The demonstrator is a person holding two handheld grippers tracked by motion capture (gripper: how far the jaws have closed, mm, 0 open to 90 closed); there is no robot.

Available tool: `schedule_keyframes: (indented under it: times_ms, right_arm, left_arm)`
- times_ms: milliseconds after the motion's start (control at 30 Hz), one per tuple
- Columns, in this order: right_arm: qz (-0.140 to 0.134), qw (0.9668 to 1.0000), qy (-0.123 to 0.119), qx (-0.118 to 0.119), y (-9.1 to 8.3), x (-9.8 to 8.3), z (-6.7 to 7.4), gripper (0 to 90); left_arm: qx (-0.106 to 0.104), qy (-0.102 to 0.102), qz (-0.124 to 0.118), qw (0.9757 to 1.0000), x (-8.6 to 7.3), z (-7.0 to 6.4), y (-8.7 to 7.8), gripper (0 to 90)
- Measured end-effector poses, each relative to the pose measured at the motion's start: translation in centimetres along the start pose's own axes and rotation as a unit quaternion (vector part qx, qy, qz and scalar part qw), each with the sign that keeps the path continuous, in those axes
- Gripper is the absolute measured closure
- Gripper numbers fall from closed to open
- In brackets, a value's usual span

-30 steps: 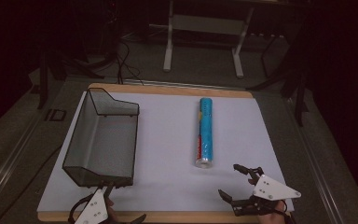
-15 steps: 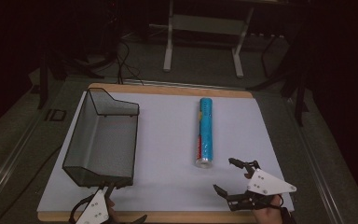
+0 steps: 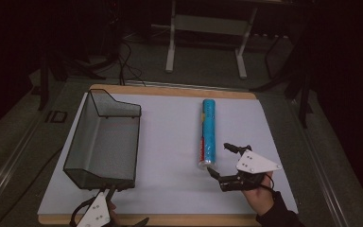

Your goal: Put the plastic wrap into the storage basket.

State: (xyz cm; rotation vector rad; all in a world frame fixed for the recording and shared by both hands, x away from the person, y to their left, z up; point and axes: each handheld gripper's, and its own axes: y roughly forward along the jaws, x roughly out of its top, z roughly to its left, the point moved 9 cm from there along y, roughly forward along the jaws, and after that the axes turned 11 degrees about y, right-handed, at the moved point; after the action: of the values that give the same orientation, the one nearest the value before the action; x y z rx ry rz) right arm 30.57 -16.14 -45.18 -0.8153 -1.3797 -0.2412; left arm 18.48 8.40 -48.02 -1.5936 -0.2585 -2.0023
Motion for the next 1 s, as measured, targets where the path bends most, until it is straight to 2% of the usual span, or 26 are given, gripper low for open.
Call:
schedule_keyframes:
  times_ms: [100,133,167,233,367,467,500,533,600,700,733,767,800,867,900,1000]
  right_arm:
    - [-0.004,0.9999,0.004,-0.012,0.4,0.3,-0.4,10.4]
    - [-0.005,0.9996,0.005,-0.029,0.9,0.5,-0.9,10.4]
    - [-0.003,0.9994,0.007,-0.035,1.2,0.6,-1.2,10.2]
    - [-0.006,0.9992,0.016,-0.036,1.7,0.8,-1.6,9.9]
    - [0.007,0.9987,0.026,-0.043,2.9,1.0,-2.5,9.9]
    - [0.011,0.9976,0.048,-0.050,3.8,1.3,-3.4,9.8]
    - [0.011,0.9976,0.048,-0.050,3.8,1.3,-3.4,9.8]
    - [0.012,0.9965,0.054,-0.062,4.4,1.5,-4.1,9.8]
    - [0.015,0.9957,0.058,-0.070,5.0,1.7,-4.7,9.8]
    - [0.017,0.9952,0.065,-0.072,5.5,1.9,-5.1,9.4]
    - [0.020,0.9934,0.070,-0.088,6.1,2.0,-5.7,9.1]
    - [0.025,0.9930,0.074,-0.088,6.4,2.0,-5.9,9.1]
    - [0.026,0.9915,0.077,-0.102,6.8,2.0,-6.2,9.1]
    - [0.035,0.9896,0.092,-0.105,7.4,1.8,-6.6,9.1]
    - [0.035,0.9896,0.092,-0.105,7.4,1.8,-6.6,9.1]
    - [0.055,0.9823,0.123,-0.130,8.7,1.4,-7.8,9.1]
  left_arm:
    - [0.000,0.000,-0.001,1.0000,0.0,0.0,0.0,1.9]
    - [-0.001,0.000,-0.001,1.0000,0.0,0.0,0.0,1.9]
    - [-0.001,-0.001,0.001,1.0000,0.0,0.0,0.0,1.9]
    - [-0.002,-0.001,0.000,1.0000,0.0,0.0,0.0,1.9]
    - [-0.004,-0.002,0.000,1.0000,0.0,-0.1,0.0,1.9]
    - [-0.003,-0.001,0.001,1.0000,0.0,-0.1,0.0,1.9]
    - [-0.004,-0.001,0.000,1.0000,0.0,-0.1,0.0,1.9]
    - [-0.002,-0.002,0.000,1.0000,0.0,0.0,0.0,2.0]
    - [-0.002,-0.003,-0.001,1.0000,0.0,0.0,-0.1,2.0]
    - [-0.002,-0.002,-0.001,1.0000,0.0,0.0,0.0,2.0]
    - [-0.004,-0.002,0.000,1.0000,0.0,-0.1,0.0,1.9]
    - [-0.004,-0.002,0.000,1.0000,0.0,-0.1,0.0,1.9]
    - [-0.004,-0.002,0.000,1.0000,0.0,-0.1,0.0,2.0]
    - [-0.004,-0.002,-0.001,1.0000,0.0,-0.1,-0.1,1.9]
    - [-0.004,-0.002,-0.001,1.0000,0.0,-0.1,-0.1,1.9]
    - [-0.005,-0.003,-0.001,1.0000,0.0,-0.1,-0.1,1.9]
